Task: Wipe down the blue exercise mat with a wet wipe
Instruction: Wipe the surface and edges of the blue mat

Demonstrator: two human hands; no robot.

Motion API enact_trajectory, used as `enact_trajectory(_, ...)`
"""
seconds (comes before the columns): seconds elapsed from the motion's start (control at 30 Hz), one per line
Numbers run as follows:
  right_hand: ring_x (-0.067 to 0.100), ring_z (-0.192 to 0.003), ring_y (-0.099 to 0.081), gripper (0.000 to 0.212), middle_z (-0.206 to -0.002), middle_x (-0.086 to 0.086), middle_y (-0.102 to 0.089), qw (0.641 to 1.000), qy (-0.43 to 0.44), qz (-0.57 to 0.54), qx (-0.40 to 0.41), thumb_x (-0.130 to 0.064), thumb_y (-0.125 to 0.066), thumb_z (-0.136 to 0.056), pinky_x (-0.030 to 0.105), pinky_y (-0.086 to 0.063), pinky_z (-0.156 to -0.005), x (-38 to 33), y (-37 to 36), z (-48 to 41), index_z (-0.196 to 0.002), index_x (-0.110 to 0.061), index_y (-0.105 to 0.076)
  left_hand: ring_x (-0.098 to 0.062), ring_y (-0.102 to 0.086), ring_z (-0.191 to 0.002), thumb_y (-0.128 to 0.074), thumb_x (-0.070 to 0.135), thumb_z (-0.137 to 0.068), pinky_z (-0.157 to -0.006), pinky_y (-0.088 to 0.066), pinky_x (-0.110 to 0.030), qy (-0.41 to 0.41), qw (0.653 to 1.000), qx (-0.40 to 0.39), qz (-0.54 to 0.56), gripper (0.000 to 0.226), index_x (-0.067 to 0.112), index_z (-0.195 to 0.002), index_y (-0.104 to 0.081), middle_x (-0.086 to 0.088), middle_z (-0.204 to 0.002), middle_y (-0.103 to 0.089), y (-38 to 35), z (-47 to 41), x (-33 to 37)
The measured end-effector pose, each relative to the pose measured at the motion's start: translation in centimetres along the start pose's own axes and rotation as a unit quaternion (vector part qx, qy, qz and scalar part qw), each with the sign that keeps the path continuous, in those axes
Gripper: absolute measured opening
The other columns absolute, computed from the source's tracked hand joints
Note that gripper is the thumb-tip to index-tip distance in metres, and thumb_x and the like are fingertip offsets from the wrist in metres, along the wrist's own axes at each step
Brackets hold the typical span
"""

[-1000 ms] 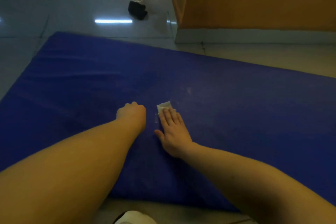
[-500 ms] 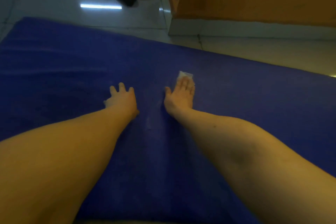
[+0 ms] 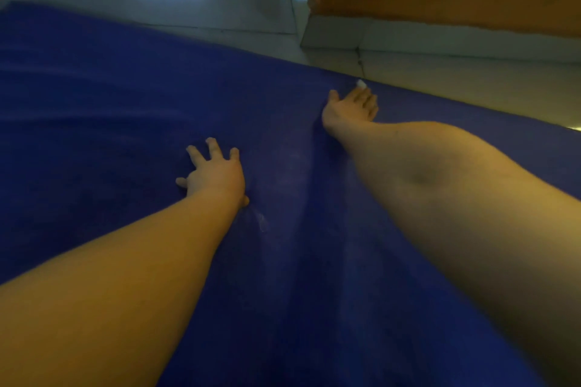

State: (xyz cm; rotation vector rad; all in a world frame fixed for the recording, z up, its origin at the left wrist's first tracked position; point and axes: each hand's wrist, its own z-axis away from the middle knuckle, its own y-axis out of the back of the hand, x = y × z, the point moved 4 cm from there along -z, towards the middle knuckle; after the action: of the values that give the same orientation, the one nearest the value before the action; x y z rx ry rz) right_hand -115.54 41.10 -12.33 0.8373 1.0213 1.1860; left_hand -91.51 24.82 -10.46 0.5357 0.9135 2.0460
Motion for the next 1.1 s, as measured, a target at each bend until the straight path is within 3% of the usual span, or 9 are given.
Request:
enact_trajectory(0.17, 0.029, -0.156, 0.007, 0.073, -0.169, 0.011, 0.006, 0.985, 0.170, 0.021, -0.025, -0.049, -0.019, -0.107, 0.043, 0.004, -0.126, -10.5, -2.3, 2.6, -0.160, -0.005, 0.003, -0.046, 0.014, -0.149, -0.077, 0.044, -0.085, -0.108, -0.032, -0.070, 0.003, 1.000, -0.001, -0.006, 0.109, 0.030, -0.160, 0.002, -0.009, -0.164, 0.023, 0.2, 0.0, 0.1)
enact_trajectory(0.3, 0.025, -0.156, 0.009, 0.070, -0.169, 0.009, 0.009, 0.963, 0.255, 0.073, -0.052, -0.049, -0.017, -0.108, 0.041, 0.004, -0.126, -12.2, -3.0, 2.9, -0.160, -0.007, 0.005, -0.046, 0.014, -0.149, -0.076, 0.044, -0.086, -0.107, -0.032, -0.070, 0.001, 1.000, -0.001, -0.009, 0.109, 0.031, -0.160, 0.003, -0.009, -0.163, 0.024, 0.3, -0.1, 0.0)
enact_trajectory(0.43, 0.031, -0.153, -0.011, 0.064, -0.168, 0.008, -0.009, 0.975, 0.195, 0.101, -0.008, -0.034, -0.035, -0.103, 0.050, -0.012, -0.123, -6.2, -0.1, -1.4, -0.161, -0.025, -0.009, -0.047, 0.016, -0.149, -0.077, 0.042, -0.085, -0.108, -0.031, -0.071, 0.001, 1.000, -0.007, -0.008, 0.111, 0.030, -0.160, 0.004, -0.010, -0.163, 0.025, 0.3, -0.3, -0.1)
enact_trajectory(0.57, 0.030, -0.155, 0.009, 0.070, -0.169, 0.011, 0.011, 0.995, 0.038, 0.082, -0.039, -0.041, -0.022, -0.106, 0.047, 0.004, -0.125, 0.5, 1.9, -4.1, -0.160, -0.007, 0.009, -0.049, 0.017, -0.148, -0.076, 0.036, -0.088, -0.108, -0.031, -0.073, -0.003, 1.000, -0.001, -0.004, 0.108, 0.029, -0.160, 0.003, -0.011, -0.163, 0.026, 0.0, -0.4, -0.1)
enact_trajectory(0.7, 0.032, -0.155, 0.009, 0.077, -0.168, 0.015, 0.008, 0.997, 0.054, 0.048, -0.006, -0.050, -0.013, -0.101, 0.047, 0.009, -0.125, -2.3, 0.0, -2.9, -0.160, -0.003, 0.001, -0.051, 0.018, -0.147, -0.073, 0.027, -0.091, -0.107, -0.030, -0.074, 0.001, 1.000, 0.002, -0.002, 0.103, 0.027, -0.160, 0.003, -0.013, -0.162, 0.026, -0.2, -0.8, 0.1)
enact_trajectory(0.9, 0.027, -0.155, 0.012, 0.078, -0.169, 0.010, 0.011, 0.980, 0.187, 0.060, 0.002, -0.058, -0.019, -0.105, 0.043, 0.009, -0.125, -8.2, -3.0, 3.0, -0.160, -0.010, 0.006, -0.050, 0.017, -0.147, -0.071, 0.027, -0.093, -0.106, -0.032, -0.074, -0.003, 1.000, 0.011, -0.001, 0.100, 0.027, -0.160, 0.003, -0.014, -0.163, 0.026, -0.3, -0.6, 0.1)
enact_trajectory(1.0, 0.037, -0.154, 0.010, 0.079, -0.169, 0.012, 0.009, 0.987, 0.155, 0.037, 0.036, -0.064, -0.023, -0.101, 0.054, 0.001, -0.125, -7.3, -2.0, 2.9, -0.161, -0.023, 0.006, -0.050, 0.017, -0.147, -0.068, 0.026, -0.095, -0.107, -0.031, -0.074, -0.002, 1.000, 0.016, -0.001, 0.097, 0.027, -0.160, 0.003, -0.014, -0.163, 0.025, -0.3, -0.7, 0.2)
enact_trajectory(1.1, 0.043, -0.152, 0.016, 0.079, -0.167, 0.013, 0.016, 0.992, 0.119, 0.035, 0.038, -0.071, -0.023, -0.097, 0.061, 0.004, -0.121, -7.3, -1.2, 2.3, -0.159, -0.035, 0.010, -0.051, 0.018, -0.147, -0.069, 0.024, -0.095, -0.107, -0.030, -0.074, -0.001, 1.000, 0.014, -0.002, 0.098, 0.026, -0.160, 0.004, -0.014, -0.163, 0.026, -0.4, -0.8, 0.3)
